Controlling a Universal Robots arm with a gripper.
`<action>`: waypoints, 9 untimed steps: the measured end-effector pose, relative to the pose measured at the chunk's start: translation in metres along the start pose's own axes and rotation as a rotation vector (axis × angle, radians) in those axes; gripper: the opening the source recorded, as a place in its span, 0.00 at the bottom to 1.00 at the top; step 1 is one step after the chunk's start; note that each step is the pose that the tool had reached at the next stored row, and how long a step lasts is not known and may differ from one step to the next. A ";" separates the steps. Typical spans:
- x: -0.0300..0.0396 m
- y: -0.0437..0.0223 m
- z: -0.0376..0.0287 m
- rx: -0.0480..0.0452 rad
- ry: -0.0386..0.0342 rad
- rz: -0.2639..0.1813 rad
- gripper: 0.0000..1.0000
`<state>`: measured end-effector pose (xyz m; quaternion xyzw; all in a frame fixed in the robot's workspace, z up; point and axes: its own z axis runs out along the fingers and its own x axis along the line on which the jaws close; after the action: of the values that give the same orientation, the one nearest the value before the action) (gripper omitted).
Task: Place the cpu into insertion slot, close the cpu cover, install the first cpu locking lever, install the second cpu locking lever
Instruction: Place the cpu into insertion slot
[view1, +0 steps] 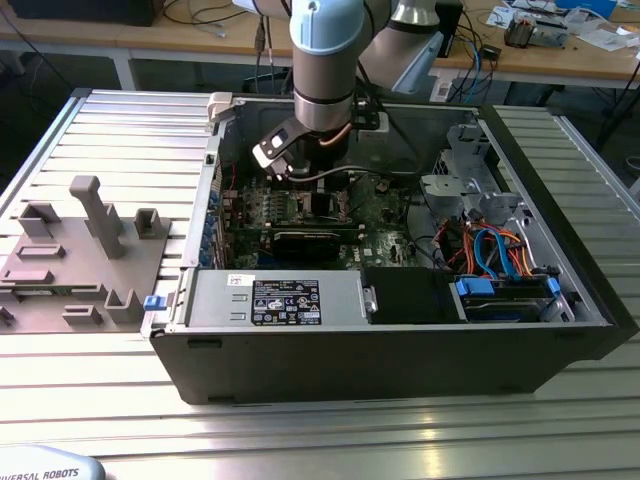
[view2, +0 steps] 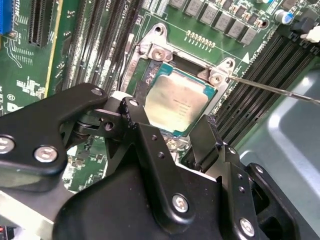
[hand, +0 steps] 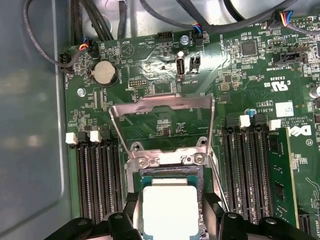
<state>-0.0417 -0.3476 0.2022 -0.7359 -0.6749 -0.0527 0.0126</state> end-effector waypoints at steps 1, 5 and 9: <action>0.0000 -0.0004 0.0000 0.0005 0.0002 -0.005 0.62; 0.0003 -0.0008 0.0006 0.0016 0.0008 -0.017 0.62; 0.0000 -0.0010 0.0033 0.0039 0.0002 -0.026 0.62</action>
<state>-0.0425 -0.3472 0.1989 -0.7271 -0.6845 -0.0516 0.0134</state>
